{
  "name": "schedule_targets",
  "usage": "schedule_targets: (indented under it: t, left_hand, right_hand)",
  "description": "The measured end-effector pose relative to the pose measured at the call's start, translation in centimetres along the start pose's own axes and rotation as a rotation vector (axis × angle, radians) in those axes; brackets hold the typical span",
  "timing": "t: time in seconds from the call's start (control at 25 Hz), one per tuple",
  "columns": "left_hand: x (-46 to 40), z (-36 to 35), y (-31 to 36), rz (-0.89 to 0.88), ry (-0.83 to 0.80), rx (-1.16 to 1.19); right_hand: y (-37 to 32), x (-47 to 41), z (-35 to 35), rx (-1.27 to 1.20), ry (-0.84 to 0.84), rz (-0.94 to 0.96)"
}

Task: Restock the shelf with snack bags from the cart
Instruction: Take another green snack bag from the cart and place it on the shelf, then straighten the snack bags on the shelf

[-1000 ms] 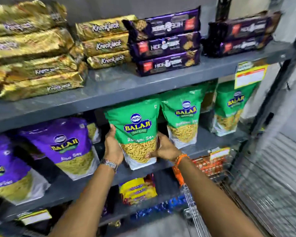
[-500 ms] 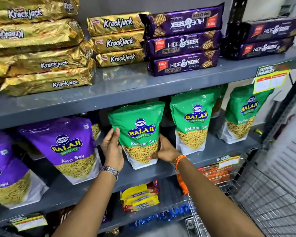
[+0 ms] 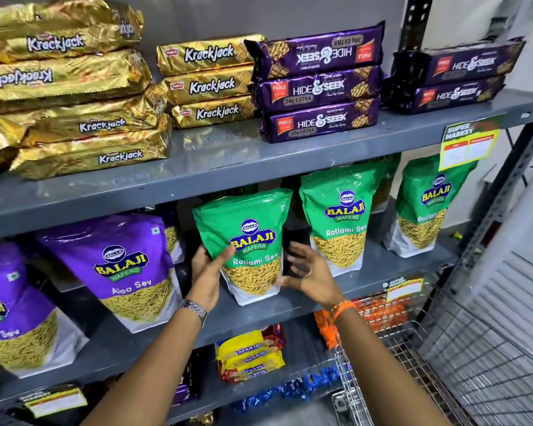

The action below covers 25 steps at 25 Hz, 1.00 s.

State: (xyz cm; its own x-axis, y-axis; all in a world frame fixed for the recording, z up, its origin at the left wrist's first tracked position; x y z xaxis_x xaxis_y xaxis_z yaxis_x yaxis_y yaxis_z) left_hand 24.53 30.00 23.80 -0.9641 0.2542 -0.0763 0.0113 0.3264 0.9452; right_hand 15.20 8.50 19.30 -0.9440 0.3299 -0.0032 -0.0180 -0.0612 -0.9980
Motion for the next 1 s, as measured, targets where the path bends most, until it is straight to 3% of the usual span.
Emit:
schedule_targets:
  t: [0.12, 0.2, 0.52, 1.0]
  left_hand:
    - [1.2, 0.1, -2.9, 0.03, -0.066, -0.33]
    - [1.5, 0.3, -4.4, 0.011, -0.021, -0.468]
    - [1.0, 1.2, -6.2, -0.037, 0.14, -0.642]
    - [1.4, 0.3, -5.7, -0.007, 0.125, -0.636]
  right_hand:
    - [-0.2, 4.6, 6.1, -0.016, 0.68, 0.175]
    - [-0.1, 5.2, 8.1, 0.092, 0.846, 0.169]
    - [0.6, 0.3, 8.8, 0.419, 0.664, -0.012]
    - [1.4, 1.0, 9.5, 0.485, 0.673, 0.0]
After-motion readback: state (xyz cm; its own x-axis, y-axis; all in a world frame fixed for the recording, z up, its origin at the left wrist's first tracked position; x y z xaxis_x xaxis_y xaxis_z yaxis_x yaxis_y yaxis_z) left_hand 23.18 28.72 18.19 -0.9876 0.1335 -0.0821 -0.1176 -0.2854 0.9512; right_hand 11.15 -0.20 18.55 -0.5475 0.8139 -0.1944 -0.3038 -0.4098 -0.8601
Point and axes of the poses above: each hand's wrist, its own x-axis away from the middle knuckle, its own z-axis out of the back of the hand, y = z × x, the point moved 6 cm from there along -x, towards the middle knuckle
